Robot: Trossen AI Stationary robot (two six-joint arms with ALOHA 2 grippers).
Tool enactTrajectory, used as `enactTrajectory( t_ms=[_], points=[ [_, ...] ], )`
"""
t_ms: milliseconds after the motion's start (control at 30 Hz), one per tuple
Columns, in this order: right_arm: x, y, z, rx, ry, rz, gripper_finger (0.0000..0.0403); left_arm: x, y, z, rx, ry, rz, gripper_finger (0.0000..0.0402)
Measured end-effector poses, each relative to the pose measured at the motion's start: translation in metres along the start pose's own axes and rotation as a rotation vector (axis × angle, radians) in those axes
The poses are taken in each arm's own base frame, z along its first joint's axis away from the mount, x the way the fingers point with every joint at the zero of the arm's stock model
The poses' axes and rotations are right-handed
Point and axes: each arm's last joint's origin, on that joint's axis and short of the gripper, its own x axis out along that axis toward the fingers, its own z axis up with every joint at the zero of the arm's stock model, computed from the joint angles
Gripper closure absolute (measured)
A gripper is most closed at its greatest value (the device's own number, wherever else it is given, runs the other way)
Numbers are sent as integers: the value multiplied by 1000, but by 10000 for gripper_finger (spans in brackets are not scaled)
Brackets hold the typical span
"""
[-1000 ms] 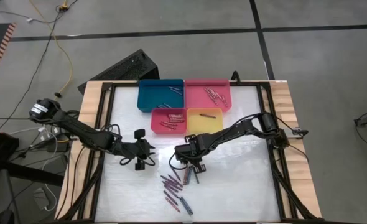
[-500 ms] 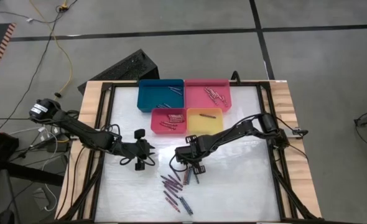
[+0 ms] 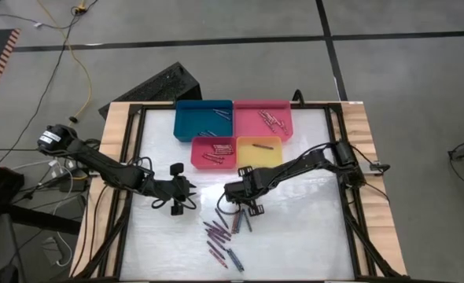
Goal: Sort crayons
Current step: Put the pink crayon into the pink bin
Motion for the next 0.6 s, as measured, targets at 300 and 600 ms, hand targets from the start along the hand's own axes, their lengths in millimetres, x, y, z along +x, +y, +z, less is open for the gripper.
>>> enactTrajectory(
  t_ms=[300,600],
  points=[
    [-32,-18,-2,22,-74,-17,397,0,0,0,0,0,0,307],
    [-56,-55,-11,48,-134,-57,397,0,0,0,0,0,0,307]
  ],
)
